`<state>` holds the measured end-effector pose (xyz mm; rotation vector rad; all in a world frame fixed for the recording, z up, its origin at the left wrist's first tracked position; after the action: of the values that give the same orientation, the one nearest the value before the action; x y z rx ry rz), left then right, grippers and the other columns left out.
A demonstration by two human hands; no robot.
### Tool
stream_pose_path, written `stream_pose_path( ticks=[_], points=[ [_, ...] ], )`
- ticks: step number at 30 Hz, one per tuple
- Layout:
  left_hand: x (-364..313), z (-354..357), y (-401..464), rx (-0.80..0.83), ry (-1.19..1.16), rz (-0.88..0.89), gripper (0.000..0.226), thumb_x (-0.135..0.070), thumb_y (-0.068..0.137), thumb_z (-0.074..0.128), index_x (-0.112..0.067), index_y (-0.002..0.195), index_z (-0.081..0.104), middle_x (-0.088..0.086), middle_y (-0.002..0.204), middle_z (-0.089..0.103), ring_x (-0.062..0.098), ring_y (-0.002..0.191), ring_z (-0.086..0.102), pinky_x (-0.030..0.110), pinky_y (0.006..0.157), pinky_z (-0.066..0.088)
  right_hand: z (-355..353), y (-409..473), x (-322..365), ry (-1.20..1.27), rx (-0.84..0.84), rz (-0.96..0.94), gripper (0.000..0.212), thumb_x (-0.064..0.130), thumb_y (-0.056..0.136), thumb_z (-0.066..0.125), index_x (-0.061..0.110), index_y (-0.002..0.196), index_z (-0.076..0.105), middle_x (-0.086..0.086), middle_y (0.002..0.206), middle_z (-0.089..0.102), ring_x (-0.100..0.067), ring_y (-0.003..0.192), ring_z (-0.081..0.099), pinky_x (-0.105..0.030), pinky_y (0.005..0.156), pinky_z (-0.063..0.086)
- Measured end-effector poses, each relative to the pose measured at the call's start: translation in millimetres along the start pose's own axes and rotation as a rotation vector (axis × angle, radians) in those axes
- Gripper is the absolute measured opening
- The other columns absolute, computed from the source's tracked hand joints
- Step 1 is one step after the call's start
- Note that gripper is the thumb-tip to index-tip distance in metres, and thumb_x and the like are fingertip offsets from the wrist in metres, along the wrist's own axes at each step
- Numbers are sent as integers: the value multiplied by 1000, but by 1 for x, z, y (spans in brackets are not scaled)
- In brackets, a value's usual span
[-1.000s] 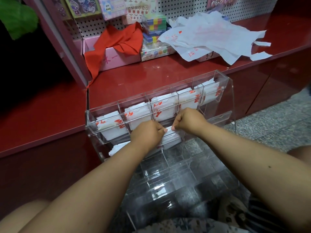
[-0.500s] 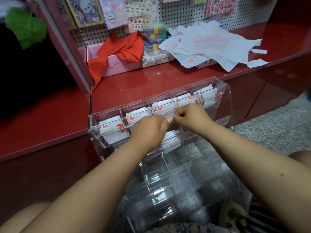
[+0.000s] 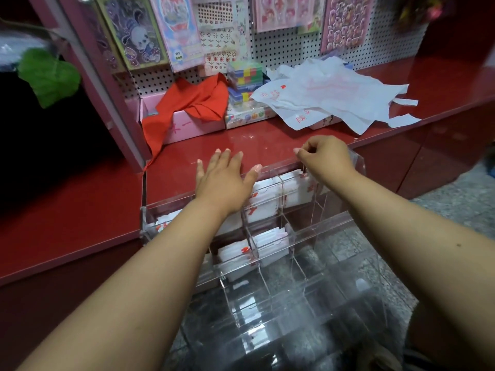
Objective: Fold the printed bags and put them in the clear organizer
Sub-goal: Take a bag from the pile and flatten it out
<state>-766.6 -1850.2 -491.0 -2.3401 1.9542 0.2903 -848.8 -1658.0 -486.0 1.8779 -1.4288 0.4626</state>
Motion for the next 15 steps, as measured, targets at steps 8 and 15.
stream_pose_path(
  ticks=[8, 15],
  points=[
    [1, 14, 8, 93, 86, -2, 72, -71, 92, 13, -33, 152, 25, 1, 162, 19, 21, 149, 14, 51, 118, 12, -8, 77, -35, -282, -120, 26, 44, 37, 88, 60, 9, 123, 59, -17, 126, 54, -35, 120, 47, -41, 97, 40],
    [1, 17, 10, 56, 94, -3, 71, -71, 92, 15, -34, 151, 28, 1, 161, 22, 20, 149, 16, 49, 119, 14, -9, 132, -47, -534, 20, 69, 52, 51, 96, 39, 17, 130, 56, -14, 135, 45, -34, 128, 37, -47, 103, 29]
  ],
)
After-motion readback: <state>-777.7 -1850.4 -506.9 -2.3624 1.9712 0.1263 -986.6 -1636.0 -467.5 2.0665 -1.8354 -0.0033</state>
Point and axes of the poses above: each hand's wrist, its own y-axis towards the middle knuckle, its own z-axis out of the palm, x = y × z, the point moved 3 cm from there along y, towards the middle knuckle
